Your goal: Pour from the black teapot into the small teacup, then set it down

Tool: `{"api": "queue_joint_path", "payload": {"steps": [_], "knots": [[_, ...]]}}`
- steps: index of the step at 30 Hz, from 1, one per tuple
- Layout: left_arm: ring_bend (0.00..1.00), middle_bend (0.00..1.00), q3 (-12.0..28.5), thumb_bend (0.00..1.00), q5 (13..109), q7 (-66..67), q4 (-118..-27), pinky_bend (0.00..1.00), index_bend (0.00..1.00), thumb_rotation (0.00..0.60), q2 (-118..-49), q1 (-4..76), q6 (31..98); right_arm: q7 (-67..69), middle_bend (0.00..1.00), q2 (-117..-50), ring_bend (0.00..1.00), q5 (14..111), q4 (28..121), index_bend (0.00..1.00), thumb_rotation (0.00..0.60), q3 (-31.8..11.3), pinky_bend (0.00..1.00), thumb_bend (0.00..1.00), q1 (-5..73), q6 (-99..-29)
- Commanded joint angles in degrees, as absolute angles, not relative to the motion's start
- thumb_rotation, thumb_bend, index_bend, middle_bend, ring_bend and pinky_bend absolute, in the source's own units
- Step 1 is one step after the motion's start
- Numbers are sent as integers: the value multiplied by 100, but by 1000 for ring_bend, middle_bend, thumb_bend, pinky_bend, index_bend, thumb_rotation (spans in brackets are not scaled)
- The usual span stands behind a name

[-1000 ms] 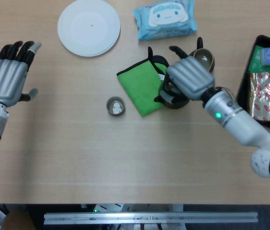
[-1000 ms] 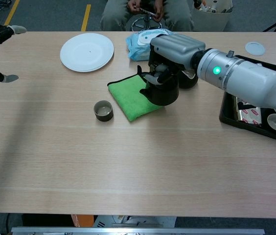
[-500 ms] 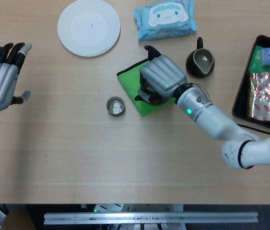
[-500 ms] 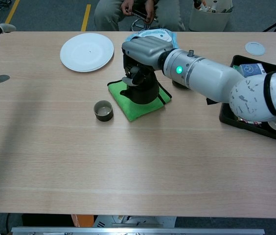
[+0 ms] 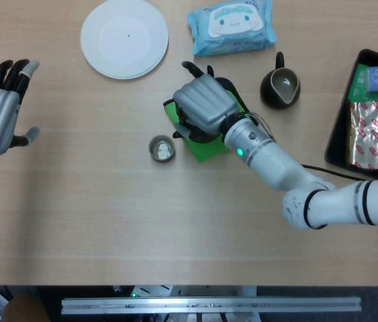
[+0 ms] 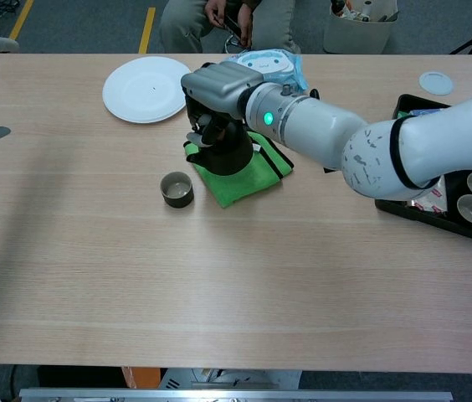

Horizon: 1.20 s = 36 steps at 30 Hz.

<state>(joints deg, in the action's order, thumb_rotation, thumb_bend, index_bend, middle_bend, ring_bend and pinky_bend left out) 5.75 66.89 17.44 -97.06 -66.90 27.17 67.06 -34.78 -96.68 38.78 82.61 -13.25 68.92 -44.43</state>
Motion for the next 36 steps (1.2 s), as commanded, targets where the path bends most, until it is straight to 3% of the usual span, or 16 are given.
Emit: {"api": "queue_joint_path", "payload": {"steps": [1, 36], "knots": [[74, 89, 584, 206, 6687, 1729, -9700, 126, 6, 600, -6689, 2703, 6714, -3534, 971, -9747, 882, 3800, 8145, 1000, 524, -1312, 35, 367, 6998, -4406], [74, 89, 665, 206, 6761, 1666, -9764, 126, 6, 600, -6705, 2501, 6892, -4276, 971, -10188, 883, 3397, 7577, 1000, 526, -1060, 35, 367, 7991, -4322]]}}
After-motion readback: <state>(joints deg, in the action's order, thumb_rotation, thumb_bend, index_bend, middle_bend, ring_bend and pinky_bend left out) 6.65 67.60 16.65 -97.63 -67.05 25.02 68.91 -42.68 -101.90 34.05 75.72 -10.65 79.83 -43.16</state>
